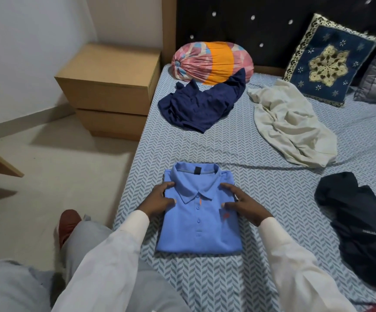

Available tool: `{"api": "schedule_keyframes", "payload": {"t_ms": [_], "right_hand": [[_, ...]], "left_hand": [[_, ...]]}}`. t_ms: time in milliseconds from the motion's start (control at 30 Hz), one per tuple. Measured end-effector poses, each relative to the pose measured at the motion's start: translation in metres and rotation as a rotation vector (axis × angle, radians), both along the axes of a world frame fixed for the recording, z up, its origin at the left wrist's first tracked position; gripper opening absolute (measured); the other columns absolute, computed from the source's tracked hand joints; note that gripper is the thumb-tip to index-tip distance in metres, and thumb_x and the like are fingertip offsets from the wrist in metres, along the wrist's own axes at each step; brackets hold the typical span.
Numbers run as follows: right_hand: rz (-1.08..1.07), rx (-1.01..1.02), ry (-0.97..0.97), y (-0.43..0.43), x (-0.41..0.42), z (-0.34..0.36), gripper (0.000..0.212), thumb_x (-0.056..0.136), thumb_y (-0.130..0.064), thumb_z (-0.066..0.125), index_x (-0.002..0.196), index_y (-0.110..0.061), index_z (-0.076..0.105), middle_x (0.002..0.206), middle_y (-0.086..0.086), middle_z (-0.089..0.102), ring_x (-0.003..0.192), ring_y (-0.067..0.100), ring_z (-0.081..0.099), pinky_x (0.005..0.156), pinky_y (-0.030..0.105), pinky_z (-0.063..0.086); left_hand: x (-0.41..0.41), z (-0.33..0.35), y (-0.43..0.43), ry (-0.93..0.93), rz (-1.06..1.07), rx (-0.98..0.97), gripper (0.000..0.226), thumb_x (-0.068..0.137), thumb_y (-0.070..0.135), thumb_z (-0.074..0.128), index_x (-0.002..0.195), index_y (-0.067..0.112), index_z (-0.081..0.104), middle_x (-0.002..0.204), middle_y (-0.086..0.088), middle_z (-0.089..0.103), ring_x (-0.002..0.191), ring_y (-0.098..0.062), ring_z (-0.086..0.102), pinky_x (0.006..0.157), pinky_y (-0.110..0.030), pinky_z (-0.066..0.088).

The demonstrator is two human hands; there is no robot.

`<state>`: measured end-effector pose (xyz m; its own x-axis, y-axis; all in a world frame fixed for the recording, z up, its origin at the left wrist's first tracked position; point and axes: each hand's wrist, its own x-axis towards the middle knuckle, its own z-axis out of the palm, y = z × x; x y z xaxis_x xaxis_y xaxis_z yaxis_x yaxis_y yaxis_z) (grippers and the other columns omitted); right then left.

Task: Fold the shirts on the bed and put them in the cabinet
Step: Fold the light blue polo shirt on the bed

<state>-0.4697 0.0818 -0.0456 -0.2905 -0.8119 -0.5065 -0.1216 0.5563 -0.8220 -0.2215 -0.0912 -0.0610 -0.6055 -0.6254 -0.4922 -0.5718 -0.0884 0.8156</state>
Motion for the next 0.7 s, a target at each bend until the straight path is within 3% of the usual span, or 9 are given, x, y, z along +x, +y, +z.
{"api": "schedule_keyframes", "payload": {"t_ms": [133, 233, 400, 500, 600, 700], "right_hand": [[0.155, 0.088, 0.311, -0.007, 0.007, 0.011, 0.08, 0.084, -0.013, 0.073, 0.152, -0.019, 0.032, 0.149, 0.001, 0.033, 0.135, 0.024, 0.042, 0.103, 0.044, 0.046], [0.248, 0.106, 0.505, -0.014, 0.014, 0.026, 0.084, 0.083, -0.012, 0.071, 0.154, -0.014, 0.027, 0.152, 0.008, 0.031, 0.134, 0.029, 0.042, 0.102, 0.041, 0.046], [0.305, 0.075, 0.67, -0.025, 0.034, 0.049, 0.085, 0.082, -0.008, 0.071, 0.154, -0.012, 0.026, 0.159, 0.009, 0.023, 0.138, 0.029, 0.04, 0.095, 0.028, 0.041], [0.281, 0.074, 0.705, -0.04, 0.055, 0.063, 0.083, 0.082, -0.003, 0.069, 0.153, -0.011, 0.026, 0.157, 0.01, 0.024, 0.138, 0.028, 0.038, 0.094, 0.023, 0.035], [0.266, 0.095, 0.739, -0.069, 0.08, 0.074, 0.087, 0.082, -0.005, 0.071, 0.155, -0.011, 0.023, 0.159, 0.009, 0.022, 0.14, 0.027, 0.036, 0.098, 0.026, 0.035], [0.254, 0.099, 0.759, -0.109, 0.117, 0.088, 0.089, 0.081, -0.007, 0.075, 0.155, -0.012, 0.024, 0.159, 0.008, 0.022, 0.14, 0.026, 0.034, 0.095, 0.023, 0.033]], "left_hand": [[-0.001, -0.001, 0.005, -0.085, -0.101, -0.119, 0.086, 0.083, 0.012, 0.073, 0.154, 0.02, 0.026, 0.159, -0.003, 0.019, 0.138, -0.026, 0.037, 0.1, -0.041, 0.048], [-0.002, 0.004, 0.013, -0.126, -0.124, -0.174, 0.092, 0.083, 0.006, 0.072, 0.156, 0.022, 0.018, 0.161, -0.002, 0.01, 0.144, -0.028, 0.027, 0.092, -0.034, 0.047], [0.013, 0.008, 0.004, -0.078, -0.135, -0.21, 0.096, 0.082, 0.001, 0.069, 0.156, 0.027, 0.015, 0.163, 0.0, 0.003, 0.145, -0.03, 0.025, 0.088, -0.037, 0.05], [0.021, 0.014, -0.013, -0.051, -0.156, -0.233, 0.095, 0.08, 0.0, 0.065, 0.157, 0.026, 0.014, 0.159, -0.003, 0.012, 0.14, -0.033, 0.033, 0.083, -0.035, 0.05], [0.037, 0.024, -0.04, 0.018, -0.171, -0.254, 0.092, 0.081, -0.002, 0.061, 0.157, 0.022, 0.015, 0.147, -0.001, 0.025, 0.12, -0.028, 0.05, 0.076, -0.031, 0.048], [0.069, 0.034, -0.08, 0.074, -0.16, -0.25, 0.09, 0.08, -0.005, 0.058, 0.155, 0.023, 0.018, 0.135, 0.001, 0.03, 0.106, -0.024, 0.055, 0.077, -0.032, 0.052]]}}
